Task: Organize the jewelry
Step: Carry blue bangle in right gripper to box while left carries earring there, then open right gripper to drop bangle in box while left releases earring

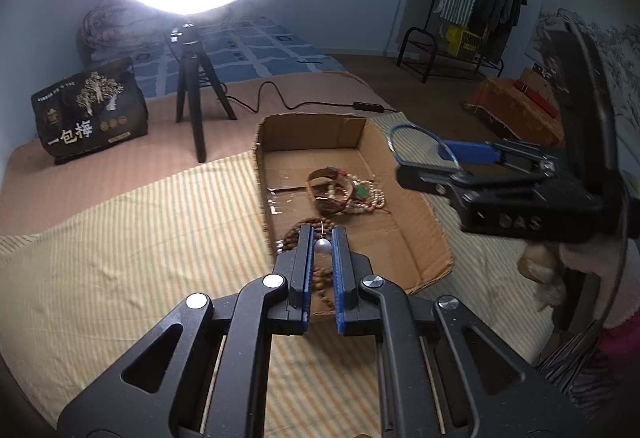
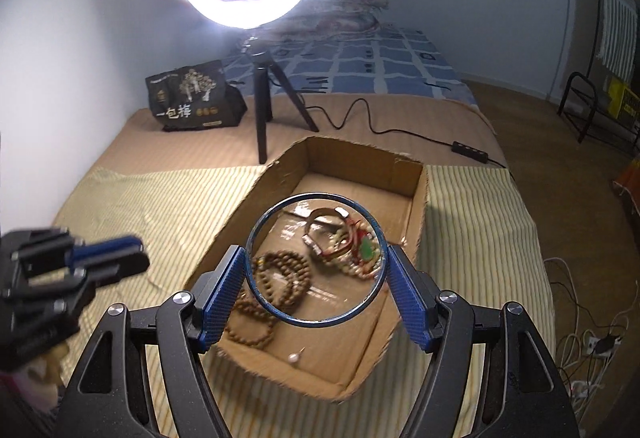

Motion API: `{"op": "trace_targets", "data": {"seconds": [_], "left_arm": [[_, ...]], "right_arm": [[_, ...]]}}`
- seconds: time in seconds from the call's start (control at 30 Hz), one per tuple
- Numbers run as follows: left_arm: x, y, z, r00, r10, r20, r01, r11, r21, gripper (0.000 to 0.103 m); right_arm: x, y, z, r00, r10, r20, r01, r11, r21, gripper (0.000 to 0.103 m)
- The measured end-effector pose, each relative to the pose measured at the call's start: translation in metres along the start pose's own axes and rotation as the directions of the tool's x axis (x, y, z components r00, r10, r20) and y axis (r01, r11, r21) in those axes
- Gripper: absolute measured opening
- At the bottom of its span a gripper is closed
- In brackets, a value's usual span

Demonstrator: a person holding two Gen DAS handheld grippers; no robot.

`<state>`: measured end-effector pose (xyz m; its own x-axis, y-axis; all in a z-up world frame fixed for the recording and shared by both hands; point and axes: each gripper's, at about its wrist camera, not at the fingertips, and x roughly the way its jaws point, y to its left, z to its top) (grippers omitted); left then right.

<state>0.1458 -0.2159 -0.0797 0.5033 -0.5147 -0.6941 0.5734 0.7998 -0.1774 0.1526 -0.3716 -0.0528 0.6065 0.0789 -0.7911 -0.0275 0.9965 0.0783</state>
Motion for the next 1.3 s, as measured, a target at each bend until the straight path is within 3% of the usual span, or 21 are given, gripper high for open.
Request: {"op": "trace_targets", "data": {"seconds": [0.23,0.73,1.13,1.17,1.2,1.3], "left_arm": [[0.014,-0.023,0.003,1.0,0.013,0.009,-0.013,0.999,0.038,0.007],[0.042,-0.026,0.012,1.0,-0.016,-0.013,0.016,1.0,0.02,0.007],[0.048,-0.034,0.013,1.0,-0.001,-0.009,0.001,0.999,0.034,0.007],[0.048,-0.034,0.013,1.0,0.001,-0.009,0.0,0.999,0.034,0.016],[0.047,-0.034,0.013,1.0,0.005,-0.005,-0.005,0.999,0.033,0.032],[0.043,-0.034,0.013,1.0,0.003,0.007,-0.004,1.0,0.026,0.036]], "right_arm": [[0.019,-0.022,0.016,1.0,0.002,-0.021,-0.001,1.0,0.02,0.07],[0.064,-0.038,0.037,0.997,0.015,-0.071,-0.012,0.999,0.046,0.071],[0.074,-0.044,0.04,0.997,-0.009,-0.077,0.014,0.998,0.06,0.071],[0.074,-0.043,0.04,0.997,-0.01,-0.077,0.015,0.998,0.056,0.071],[0.074,-0.043,0.04,0.997,-0.007,-0.077,0.012,0.998,0.057,0.071],[0.072,-0.044,0.041,0.997,-0.008,-0.071,0.012,0.998,0.059,0.071]]}}
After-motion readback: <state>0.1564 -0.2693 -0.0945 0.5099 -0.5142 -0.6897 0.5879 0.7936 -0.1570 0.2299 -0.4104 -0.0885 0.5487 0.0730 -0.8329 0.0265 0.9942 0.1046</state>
